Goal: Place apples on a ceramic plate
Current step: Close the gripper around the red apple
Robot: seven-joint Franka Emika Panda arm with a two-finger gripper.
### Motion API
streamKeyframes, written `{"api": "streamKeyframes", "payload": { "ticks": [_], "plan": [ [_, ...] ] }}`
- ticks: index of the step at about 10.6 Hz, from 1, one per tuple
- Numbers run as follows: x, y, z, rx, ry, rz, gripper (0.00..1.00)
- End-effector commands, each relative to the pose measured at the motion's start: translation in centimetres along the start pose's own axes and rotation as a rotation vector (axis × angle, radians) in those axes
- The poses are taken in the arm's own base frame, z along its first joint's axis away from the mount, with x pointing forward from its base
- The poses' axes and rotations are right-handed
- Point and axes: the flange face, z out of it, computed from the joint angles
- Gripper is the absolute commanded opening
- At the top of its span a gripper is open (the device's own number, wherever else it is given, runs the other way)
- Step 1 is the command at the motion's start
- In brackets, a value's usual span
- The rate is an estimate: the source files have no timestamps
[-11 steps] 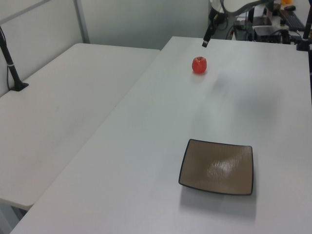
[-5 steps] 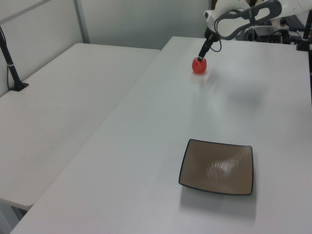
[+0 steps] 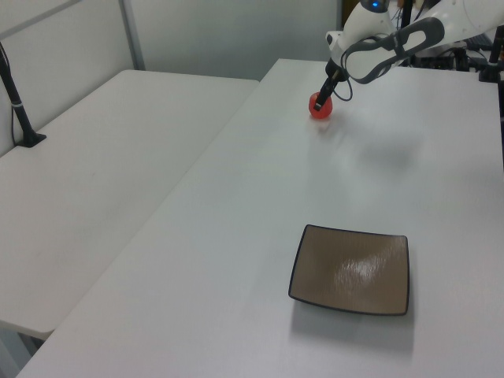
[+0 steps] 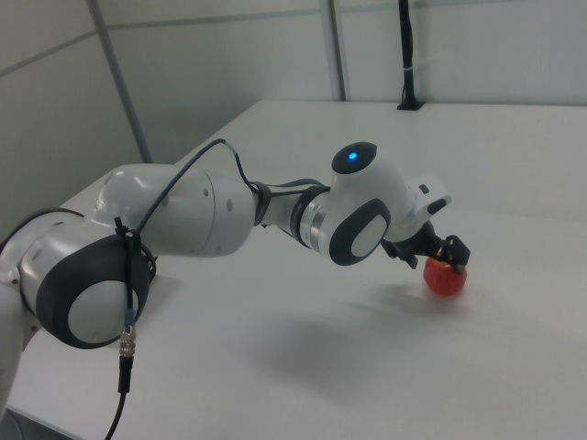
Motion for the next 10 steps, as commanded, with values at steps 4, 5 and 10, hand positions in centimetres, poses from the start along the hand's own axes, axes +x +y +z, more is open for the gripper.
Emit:
{"api": "streamKeyframes", "payload": {
  "ticks": [4,5,10],
  "plan": [
    [0.4,0.0,1.4,-0.013,0.032,-0.046,0.6],
    [0.5,0.0,1.3,-0.013,0.033,-0.051,0.44],
    [2.1,1.5,-3.6,-0.022,0.076,-0.017,0.29]
  ]
}}
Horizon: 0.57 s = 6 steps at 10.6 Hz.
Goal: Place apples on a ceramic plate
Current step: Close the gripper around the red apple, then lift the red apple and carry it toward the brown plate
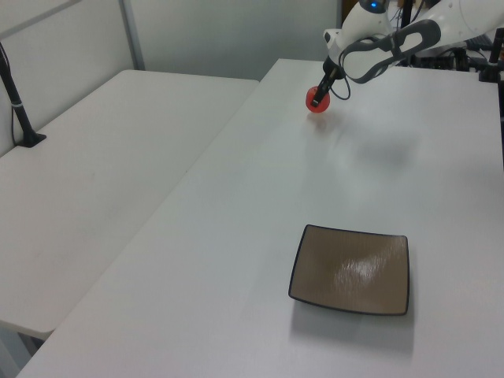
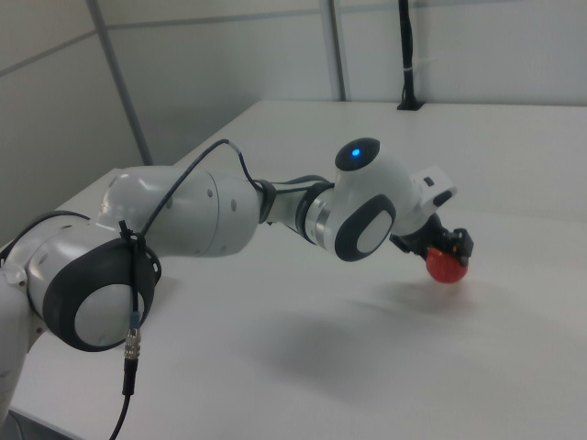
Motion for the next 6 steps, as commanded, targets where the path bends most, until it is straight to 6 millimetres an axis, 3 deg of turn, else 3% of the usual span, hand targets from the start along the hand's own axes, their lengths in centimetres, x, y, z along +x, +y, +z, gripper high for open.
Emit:
{"api": "streamKeyframes", "payload": {
  "ticks": [1,3,6],
  "plan": [
    [2.0,0.6,-5.7,0.01,0.023,-0.001,0.29],
    [3.6,0.4,-11.7,0.05,-0.024,-0.004,0.29],
    [4.0,-2.5,-21.0,0.129,-0.109,-0.043,0.29]
  ]
}}
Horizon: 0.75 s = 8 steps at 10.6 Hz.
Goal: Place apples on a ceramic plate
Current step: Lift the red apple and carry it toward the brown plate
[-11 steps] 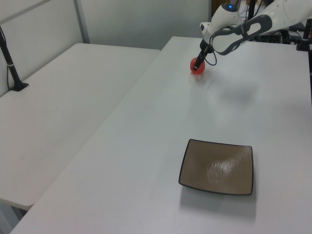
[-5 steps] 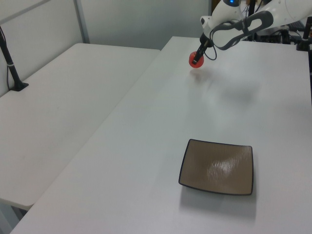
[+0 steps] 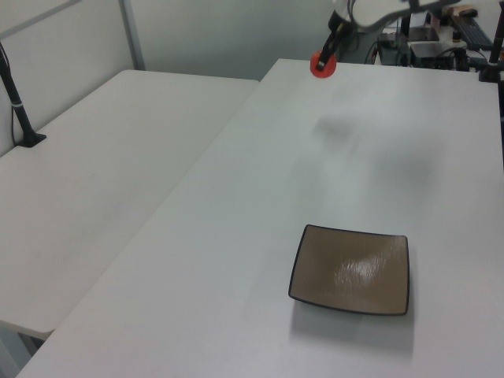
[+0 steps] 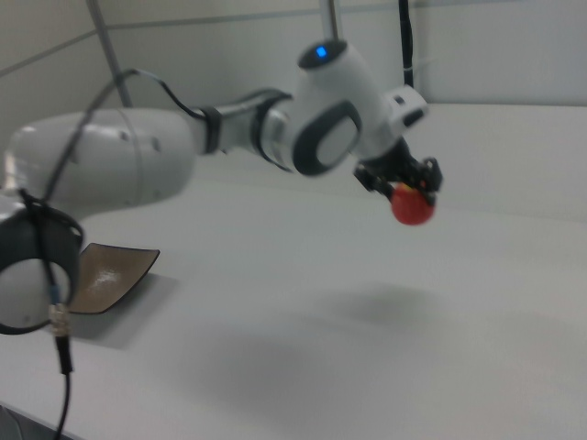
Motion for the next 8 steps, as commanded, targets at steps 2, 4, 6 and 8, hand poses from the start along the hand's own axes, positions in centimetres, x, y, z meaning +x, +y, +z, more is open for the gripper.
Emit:
{"api": "streamKeyframes", "payload": {
  "ticks": [2,4,6,8],
  "plan": [
    [-1.9,-6.4,-11.5,0.164,-0.139,-0.061,0.29],
    [-3.1,-9.6,-15.1,0.233,-0.218,-0.093,0.31],
    [-5.6,-14.0,-17.9,0.276,-0.249,-0.153,0.31],
    [-7.0,-19.4,-19.6,0.314,-0.28,-0.224,0.31]
  ]
}}
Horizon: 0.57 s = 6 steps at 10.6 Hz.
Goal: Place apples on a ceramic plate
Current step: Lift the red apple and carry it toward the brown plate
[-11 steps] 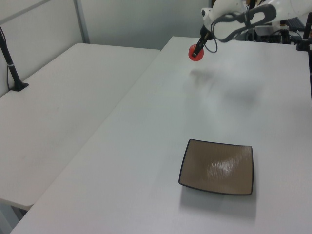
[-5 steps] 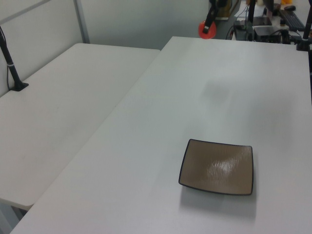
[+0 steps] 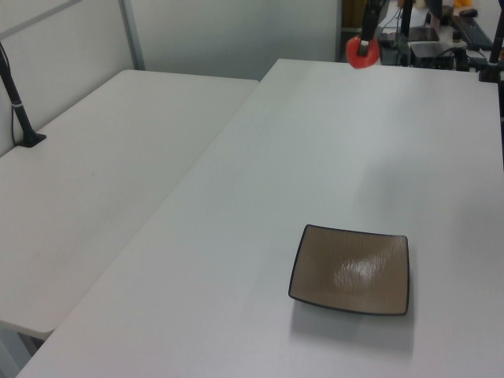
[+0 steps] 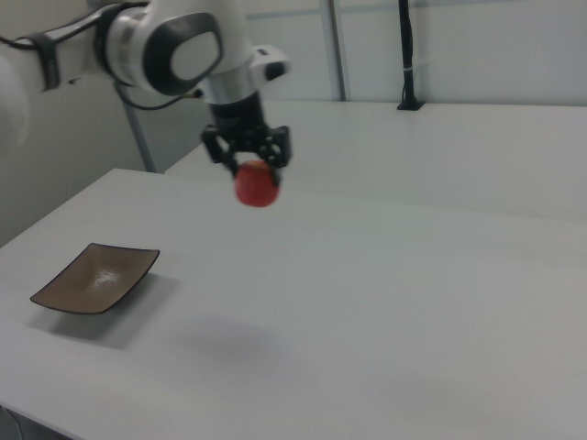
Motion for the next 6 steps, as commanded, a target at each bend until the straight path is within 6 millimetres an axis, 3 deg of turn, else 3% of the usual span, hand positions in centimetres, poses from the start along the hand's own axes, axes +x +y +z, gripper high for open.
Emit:
{"api": "streamKeyframes", "payload": {
  "ticks": [1,4,6],
  "plan": [
    [-2.1,-9.0,0.2,0.057,-0.06,-0.081,0.31],
    [-1.0,-19.7,1.0,0.071,-0.086,-0.184,0.31],
    [-1.1,-27.3,2.9,0.082,-0.116,-0.252,0.31]
  ]
}}
